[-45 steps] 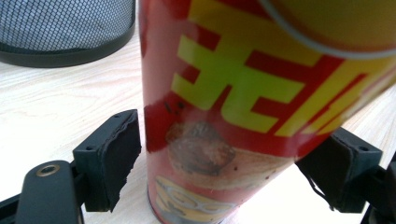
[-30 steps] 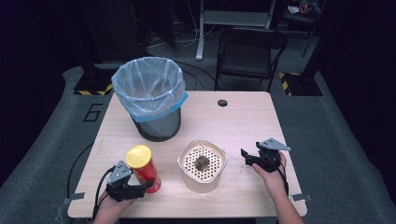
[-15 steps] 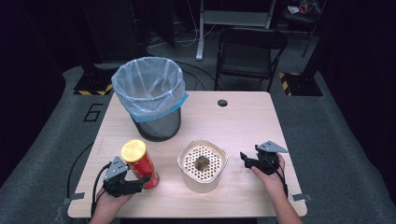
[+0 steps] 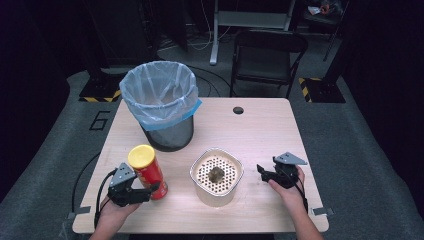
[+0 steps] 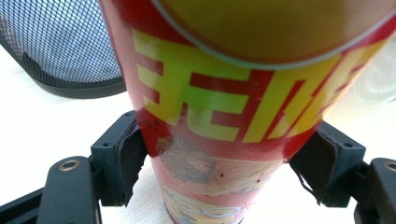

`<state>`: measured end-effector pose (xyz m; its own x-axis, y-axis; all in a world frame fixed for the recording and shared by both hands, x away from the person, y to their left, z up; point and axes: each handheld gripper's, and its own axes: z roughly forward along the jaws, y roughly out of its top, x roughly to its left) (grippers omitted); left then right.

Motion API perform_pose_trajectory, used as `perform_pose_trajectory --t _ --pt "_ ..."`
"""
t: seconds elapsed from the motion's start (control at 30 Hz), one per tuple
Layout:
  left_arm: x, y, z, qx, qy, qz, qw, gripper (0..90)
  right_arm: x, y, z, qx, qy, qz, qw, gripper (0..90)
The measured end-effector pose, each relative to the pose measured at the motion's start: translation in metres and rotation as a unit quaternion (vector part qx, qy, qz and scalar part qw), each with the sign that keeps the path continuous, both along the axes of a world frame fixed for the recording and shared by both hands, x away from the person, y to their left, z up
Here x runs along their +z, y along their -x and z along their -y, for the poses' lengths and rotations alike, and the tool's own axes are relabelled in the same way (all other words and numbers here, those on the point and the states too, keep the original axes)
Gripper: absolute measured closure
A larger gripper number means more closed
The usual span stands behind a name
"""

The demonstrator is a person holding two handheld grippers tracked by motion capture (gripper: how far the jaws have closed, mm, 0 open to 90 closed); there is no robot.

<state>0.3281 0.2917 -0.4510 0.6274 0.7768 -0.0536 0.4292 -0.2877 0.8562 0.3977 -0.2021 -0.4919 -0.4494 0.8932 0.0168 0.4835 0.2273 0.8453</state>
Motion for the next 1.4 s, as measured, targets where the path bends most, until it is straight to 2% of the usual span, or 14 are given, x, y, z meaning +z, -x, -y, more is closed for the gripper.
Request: perform_pose_trajectory --t 0.17,0.4,0.43,0.63,0.87,0.97,1.17,1.4 --pt "0.005 -0.004 0.000 0.000 0.002 -0.003 1.0000 23.9 -0.001 0.000 0.000 -0.004 0.000 -0.001 1.0000 25.7" --pt "0.015 -0.012 -0.002 0.001 0.003 -0.010 0.9999 23.8 -0.003 -0.001 -0.001 0.004 0.005 -0.004 1.0000 25.7" --pt "0.016 -0.013 -0.003 0.000 -0.001 -0.005 1.0000 23.8 -0.003 -0.001 -0.001 0.005 0.004 -0.006 1.0000 25.7" --pt "0.024 -0.020 -0.002 0.005 0.004 -0.006 1.0000 23.8 -0.006 -0.002 -0.001 0.007 0.009 -0.009 0.9999 25.8" --pt "0.038 -0.028 0.000 0.004 0.008 -0.004 0.9999 23.8 -0.008 -0.002 0.001 0.005 0.012 -0.013 0.9998 26.0" --pt "0.044 -0.030 0.001 0.005 0.002 -0.001 1.0000 23.8 -0.008 -0.002 0.001 0.007 0.014 -0.012 0.9998 26.0" --pt "0.056 -0.033 0.003 0.005 0.001 -0.001 1.0000 23.8 -0.009 -0.002 0.001 0.001 0.012 -0.017 0.9998 26.0" --pt "0.071 -0.036 0.006 0.007 0.001 0.000 1.0000 23.8 -0.009 -0.002 0.002 0.005 0.013 -0.018 0.9998 26.0"
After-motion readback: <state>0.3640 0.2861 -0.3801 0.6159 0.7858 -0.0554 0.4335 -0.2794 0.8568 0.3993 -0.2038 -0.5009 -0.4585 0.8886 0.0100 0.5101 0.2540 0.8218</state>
